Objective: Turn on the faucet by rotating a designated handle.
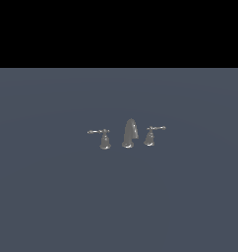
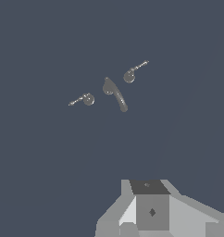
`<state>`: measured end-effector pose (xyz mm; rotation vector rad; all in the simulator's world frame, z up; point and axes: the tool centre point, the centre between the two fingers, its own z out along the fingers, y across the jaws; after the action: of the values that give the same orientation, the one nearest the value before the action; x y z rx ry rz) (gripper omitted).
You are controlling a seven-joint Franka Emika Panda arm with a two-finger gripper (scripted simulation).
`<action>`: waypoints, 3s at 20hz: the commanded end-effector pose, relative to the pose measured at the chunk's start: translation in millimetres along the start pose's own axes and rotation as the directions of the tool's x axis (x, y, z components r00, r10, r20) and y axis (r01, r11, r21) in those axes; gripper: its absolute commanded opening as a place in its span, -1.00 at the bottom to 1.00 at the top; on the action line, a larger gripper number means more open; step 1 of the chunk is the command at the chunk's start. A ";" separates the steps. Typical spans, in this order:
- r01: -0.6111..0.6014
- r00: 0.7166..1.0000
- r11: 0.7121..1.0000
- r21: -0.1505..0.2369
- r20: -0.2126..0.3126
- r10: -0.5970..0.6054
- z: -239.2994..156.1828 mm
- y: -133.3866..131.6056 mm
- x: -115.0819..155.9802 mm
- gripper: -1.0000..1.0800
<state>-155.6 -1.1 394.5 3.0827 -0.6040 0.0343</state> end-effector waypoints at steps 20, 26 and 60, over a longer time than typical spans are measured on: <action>-0.470 0.883 0.883 -0.006 0.007 0.470 153.0 -11.8 126.0 -1.00; -0.584 0.812 0.812 -0.010 0.007 0.584 194.8 -3.1 160.6 -1.00; -0.869 0.494 0.494 -0.021 0.006 0.870 323.5 63.0 255.5 -1.00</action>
<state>67.4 -154.3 76.2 2.3612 -2.0713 -0.0001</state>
